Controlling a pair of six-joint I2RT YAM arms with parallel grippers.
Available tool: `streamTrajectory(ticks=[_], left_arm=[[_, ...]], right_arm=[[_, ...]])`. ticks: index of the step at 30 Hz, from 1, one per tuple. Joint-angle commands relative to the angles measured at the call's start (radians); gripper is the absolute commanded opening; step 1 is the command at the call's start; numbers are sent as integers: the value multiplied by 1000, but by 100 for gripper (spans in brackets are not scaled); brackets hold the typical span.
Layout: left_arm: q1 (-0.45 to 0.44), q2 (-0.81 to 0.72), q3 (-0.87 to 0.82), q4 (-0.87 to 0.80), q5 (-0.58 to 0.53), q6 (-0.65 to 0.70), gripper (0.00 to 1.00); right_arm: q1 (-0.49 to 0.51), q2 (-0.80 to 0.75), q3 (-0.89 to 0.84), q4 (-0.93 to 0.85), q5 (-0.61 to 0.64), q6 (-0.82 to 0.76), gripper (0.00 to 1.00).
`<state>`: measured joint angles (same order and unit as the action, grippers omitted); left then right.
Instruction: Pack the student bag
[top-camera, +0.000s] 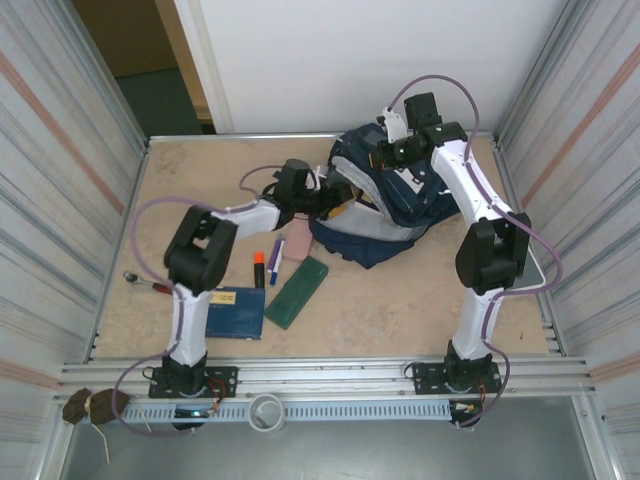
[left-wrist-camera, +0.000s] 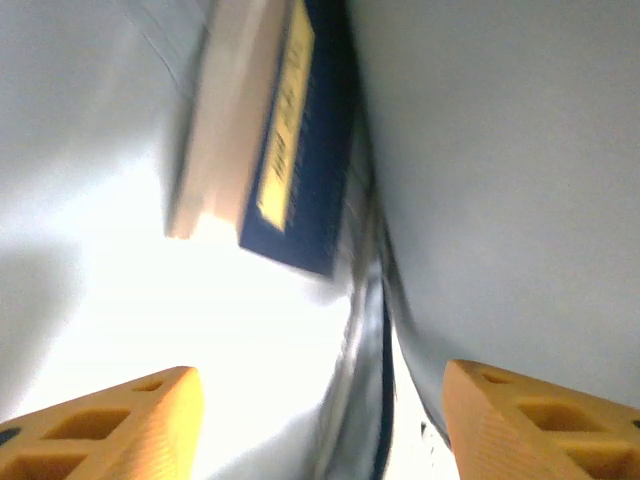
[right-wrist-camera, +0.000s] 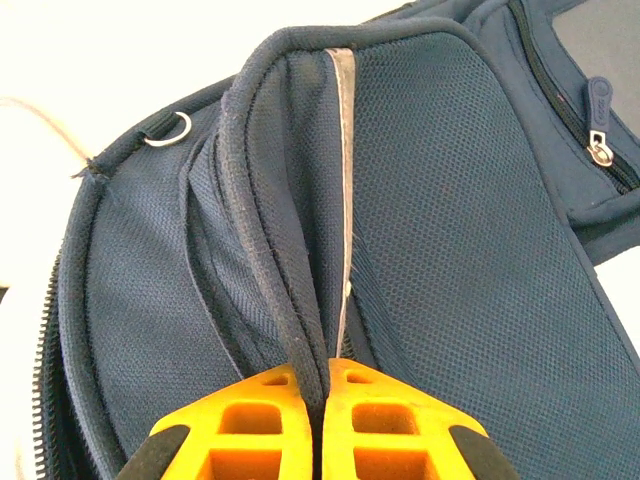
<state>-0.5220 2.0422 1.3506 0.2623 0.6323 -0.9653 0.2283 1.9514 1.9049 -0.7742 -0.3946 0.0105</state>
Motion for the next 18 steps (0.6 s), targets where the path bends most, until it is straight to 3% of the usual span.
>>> streamTrajectory(ticks=[1,4,6,8,11,14,18], left_arm=[[46,-233,-138,-80,-25,146,68],[106,-396,-274,-200,-67,219,69],[148,-517,-373,-256,-98,252,70],[179,-650,-459,-358,-191,310,70],[204,-843,-562,-566,-378,372,70],[208,-1006,-669,-705,-500,359,70],[209,-1150,-798,-829,-588,300,69]], right_arm=[[-17,-50,-52,67,9,-13,0],[-17,-48,-125,102,15,-12,0],[-13,-41,-162,119,4,-6,6],[-5,-29,-188,131,-12,7,16],[22,-22,-195,124,-10,17,39],[54,-48,-185,113,35,46,56],[116,-132,-266,161,95,93,66]])
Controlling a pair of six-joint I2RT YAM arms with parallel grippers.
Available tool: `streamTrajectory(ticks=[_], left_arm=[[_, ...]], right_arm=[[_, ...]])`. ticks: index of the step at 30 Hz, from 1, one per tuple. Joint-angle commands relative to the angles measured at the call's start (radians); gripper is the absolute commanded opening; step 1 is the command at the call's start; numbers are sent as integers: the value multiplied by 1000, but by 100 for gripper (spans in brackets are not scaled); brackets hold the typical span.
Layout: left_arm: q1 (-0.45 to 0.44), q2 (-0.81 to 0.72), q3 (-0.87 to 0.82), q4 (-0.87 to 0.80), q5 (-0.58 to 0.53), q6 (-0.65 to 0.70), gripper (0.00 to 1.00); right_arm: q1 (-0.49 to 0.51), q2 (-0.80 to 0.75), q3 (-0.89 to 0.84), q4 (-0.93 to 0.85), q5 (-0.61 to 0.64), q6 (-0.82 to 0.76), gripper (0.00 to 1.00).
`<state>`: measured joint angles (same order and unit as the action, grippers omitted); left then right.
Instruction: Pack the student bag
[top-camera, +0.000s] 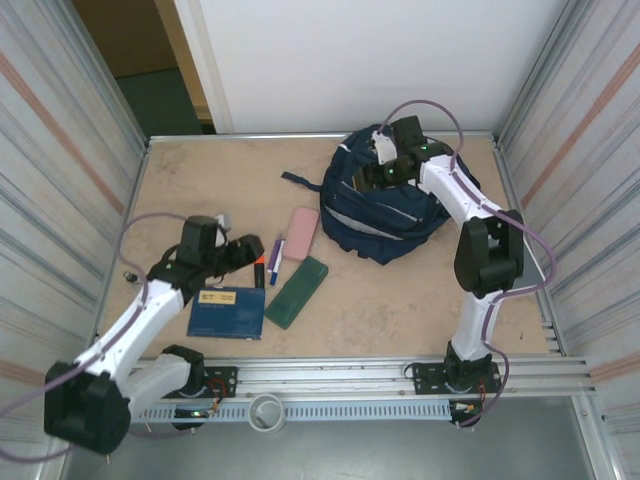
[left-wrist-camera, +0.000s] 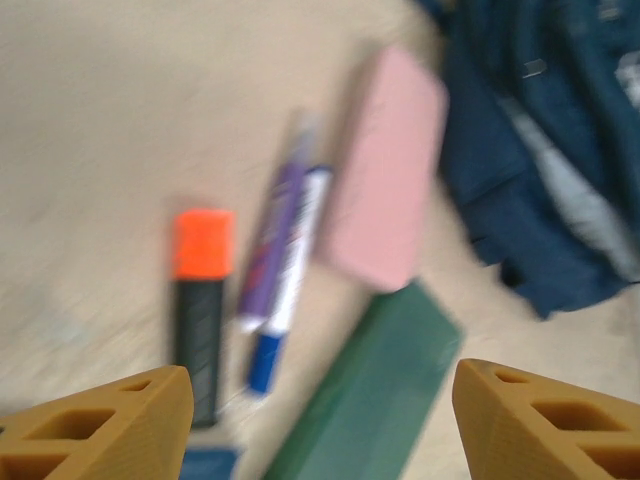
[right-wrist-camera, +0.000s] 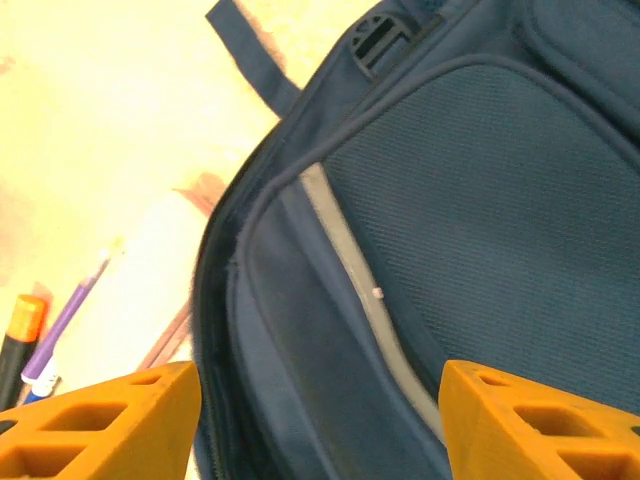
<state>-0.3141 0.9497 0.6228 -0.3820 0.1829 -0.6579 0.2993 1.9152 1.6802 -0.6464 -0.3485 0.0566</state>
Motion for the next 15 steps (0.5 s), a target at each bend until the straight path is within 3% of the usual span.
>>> streamTrajectory(ticks=[1,10,15], left_arm=[[1,-76,-94,-198,-134,-25,69],[11,-66,-220,-120,-94,-45,68],[118,89,-242,66,17,1,65]], right_arm=[[63,-117,-66,48,59,55,67],[182,-187,-202,97,121,81,72],[196,-161,-215,88,132,102,71]])
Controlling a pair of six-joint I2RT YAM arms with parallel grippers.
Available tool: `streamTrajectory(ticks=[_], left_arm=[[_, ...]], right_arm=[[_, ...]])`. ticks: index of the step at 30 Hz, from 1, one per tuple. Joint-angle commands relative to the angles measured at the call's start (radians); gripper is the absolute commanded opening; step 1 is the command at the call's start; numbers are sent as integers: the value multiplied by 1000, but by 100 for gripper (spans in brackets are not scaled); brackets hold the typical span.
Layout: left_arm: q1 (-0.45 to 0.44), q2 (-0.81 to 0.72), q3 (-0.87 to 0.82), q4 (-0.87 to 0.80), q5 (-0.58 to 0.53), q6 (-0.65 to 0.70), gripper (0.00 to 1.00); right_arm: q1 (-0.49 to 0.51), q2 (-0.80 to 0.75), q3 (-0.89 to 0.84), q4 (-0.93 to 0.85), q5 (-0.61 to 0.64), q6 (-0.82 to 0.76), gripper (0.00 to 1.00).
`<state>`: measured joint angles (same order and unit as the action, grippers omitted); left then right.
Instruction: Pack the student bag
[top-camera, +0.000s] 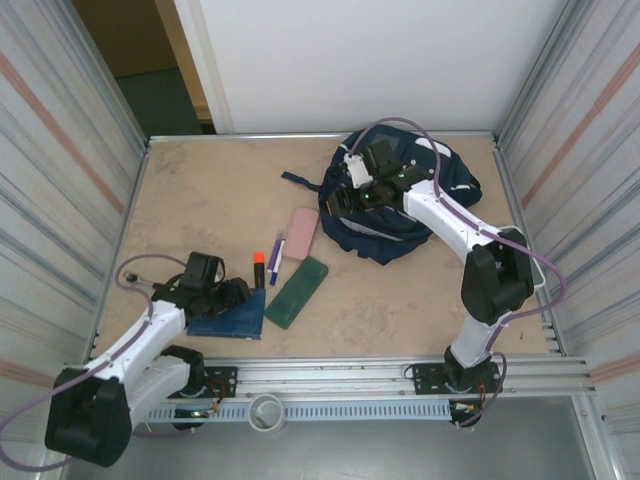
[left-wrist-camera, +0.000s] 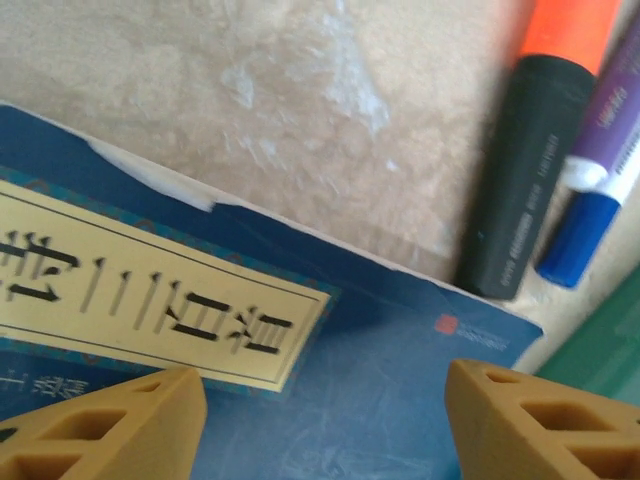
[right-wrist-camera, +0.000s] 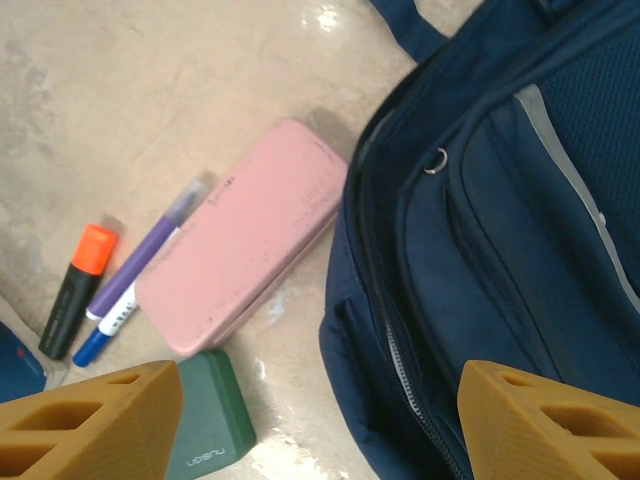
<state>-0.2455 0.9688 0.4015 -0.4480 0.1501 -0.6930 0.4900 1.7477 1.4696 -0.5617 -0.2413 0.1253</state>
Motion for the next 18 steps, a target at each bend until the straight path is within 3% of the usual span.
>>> streamTrajectory(ticks=[1,5,12,15,18], left_arm=[[69,99,-12,157,62,51,64],[121,224,70,255,104,108,63],[130,409,273,287,133,150,64],[130,367,311,268,95,149,66],[133,258,285,227,-47,151,69]], right_arm=[[10,10,-4,0,28,34,71],[31,17,-2,-1,42,44,71],[90,48,16,8,23,75,71],[133,61,17,32,-18,90,71],[184,69,9,89,-57,116,71]])
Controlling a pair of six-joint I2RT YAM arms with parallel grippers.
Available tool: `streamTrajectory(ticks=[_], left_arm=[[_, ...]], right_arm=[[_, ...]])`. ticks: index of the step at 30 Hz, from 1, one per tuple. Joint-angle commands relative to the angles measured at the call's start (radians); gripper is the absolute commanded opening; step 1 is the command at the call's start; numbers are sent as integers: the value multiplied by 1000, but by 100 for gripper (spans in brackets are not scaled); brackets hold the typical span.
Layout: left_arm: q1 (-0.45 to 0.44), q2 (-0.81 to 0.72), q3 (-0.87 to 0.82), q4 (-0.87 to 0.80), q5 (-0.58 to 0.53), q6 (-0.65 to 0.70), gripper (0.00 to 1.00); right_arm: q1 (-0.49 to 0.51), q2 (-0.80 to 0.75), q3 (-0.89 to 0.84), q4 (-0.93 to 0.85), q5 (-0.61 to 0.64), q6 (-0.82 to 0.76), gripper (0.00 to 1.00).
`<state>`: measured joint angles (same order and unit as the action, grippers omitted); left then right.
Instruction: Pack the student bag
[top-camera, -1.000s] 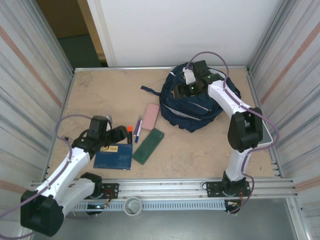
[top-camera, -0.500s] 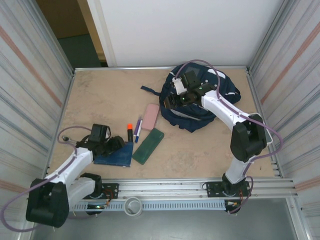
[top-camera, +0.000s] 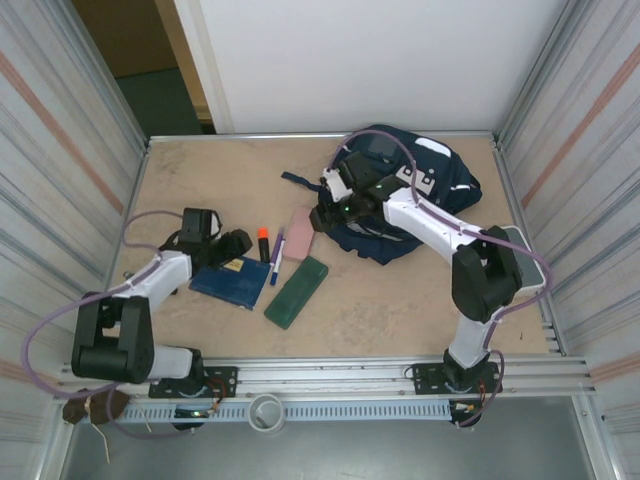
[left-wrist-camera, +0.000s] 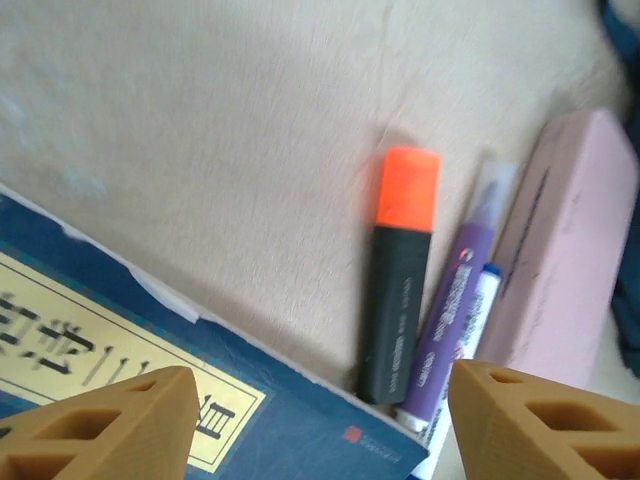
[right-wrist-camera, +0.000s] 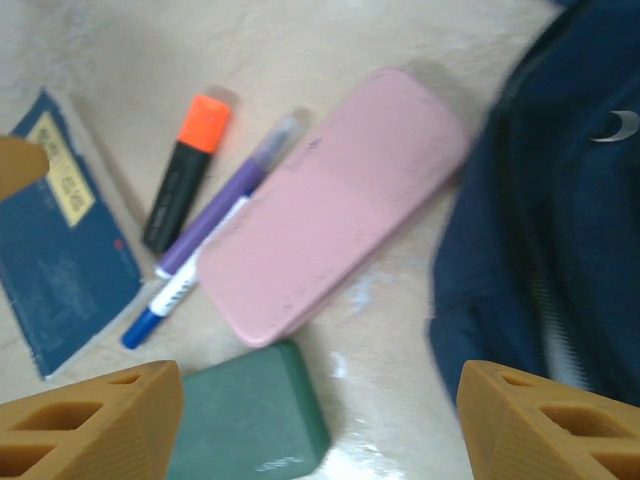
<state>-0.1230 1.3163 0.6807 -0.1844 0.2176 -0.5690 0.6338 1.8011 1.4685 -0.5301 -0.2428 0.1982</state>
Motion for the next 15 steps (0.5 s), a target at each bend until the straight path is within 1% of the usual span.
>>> streamTrajectory(ticks=[1,2,4,6,9,12,15], left_arm=[[16,-129,-10,-59,-158,27,70],[27,-165,-27,-78,-190,23,71],[66,-225,-79,-92,-196,0,73],[119,-270,-135,-83,-152,-40,75],[188,-316,-207,-66,-83,-91,77],[206,-323,-227,-92,-88,-114,78],[207,-285,-209,-134,-91,-111,79]], right_arm=[[60,21,4,93,-76,61,71],[83,29,0,131,-96,80,71],[128,59,-1,205,-120,122,71],[180,106,23,249,-117,143,71],[245,194,102,249,-63,145,71],[285,280,176,255,-33,143,69],[313,365,249,249,-18,141,68]])
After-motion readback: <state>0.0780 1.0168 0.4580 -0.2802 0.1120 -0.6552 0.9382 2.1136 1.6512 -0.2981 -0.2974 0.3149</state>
